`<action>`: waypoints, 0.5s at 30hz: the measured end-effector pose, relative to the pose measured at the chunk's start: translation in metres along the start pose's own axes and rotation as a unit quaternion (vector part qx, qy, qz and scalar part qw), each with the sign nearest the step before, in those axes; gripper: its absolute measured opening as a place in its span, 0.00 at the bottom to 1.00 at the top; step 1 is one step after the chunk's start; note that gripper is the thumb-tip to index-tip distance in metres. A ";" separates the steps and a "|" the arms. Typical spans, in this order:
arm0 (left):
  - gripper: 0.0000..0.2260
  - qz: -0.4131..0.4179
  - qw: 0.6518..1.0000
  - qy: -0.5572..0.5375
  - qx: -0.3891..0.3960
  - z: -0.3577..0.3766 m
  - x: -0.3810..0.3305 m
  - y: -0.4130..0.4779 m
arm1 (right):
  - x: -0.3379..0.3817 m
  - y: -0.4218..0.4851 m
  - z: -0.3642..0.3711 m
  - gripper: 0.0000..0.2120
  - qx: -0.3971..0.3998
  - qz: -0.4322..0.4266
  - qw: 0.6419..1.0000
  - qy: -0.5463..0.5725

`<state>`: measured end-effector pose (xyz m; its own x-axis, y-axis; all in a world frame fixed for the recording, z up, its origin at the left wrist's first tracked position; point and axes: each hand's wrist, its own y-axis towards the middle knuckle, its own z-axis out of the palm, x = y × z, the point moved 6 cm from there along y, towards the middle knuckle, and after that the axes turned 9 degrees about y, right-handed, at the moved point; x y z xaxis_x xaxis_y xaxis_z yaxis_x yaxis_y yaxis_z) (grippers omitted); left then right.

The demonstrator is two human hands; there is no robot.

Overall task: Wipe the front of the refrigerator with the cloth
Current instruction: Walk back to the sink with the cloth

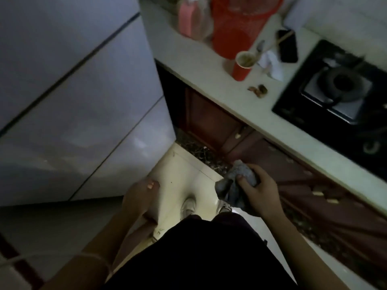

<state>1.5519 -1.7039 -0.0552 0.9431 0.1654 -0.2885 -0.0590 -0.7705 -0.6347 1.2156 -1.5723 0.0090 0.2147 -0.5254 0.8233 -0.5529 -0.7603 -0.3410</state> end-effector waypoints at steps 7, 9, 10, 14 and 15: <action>0.14 0.184 0.972 0.122 0.086 0.022 -0.068 -0.007 | -0.075 -0.110 -0.043 0.11 -0.192 0.108 0.969 0.116; 0.11 0.218 0.959 0.140 0.113 0.037 -0.085 -0.016 | -0.096 -0.144 -0.052 0.11 -0.239 0.129 0.952 0.139; 0.11 0.237 0.951 0.159 0.120 0.045 -0.093 -0.019 | -0.108 -0.161 -0.057 0.11 -0.263 0.140 0.943 0.149; 0.10 0.291 0.913 0.238 0.159 0.088 -0.127 -0.036 | -0.159 -0.228 -0.072 0.10 -0.350 0.190 0.899 0.183; 0.10 0.299 0.907 0.246 0.165 0.098 -0.135 -0.042 | -0.171 -0.243 -0.074 0.10 -0.365 0.200 0.889 0.191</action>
<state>1.3948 -1.6337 -0.0593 0.7378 -0.5783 -0.3482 -0.6258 -0.3928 -0.6739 1.2540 -1.2693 -0.0154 -0.3287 -0.4243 0.8438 -0.9284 -0.0188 -0.3711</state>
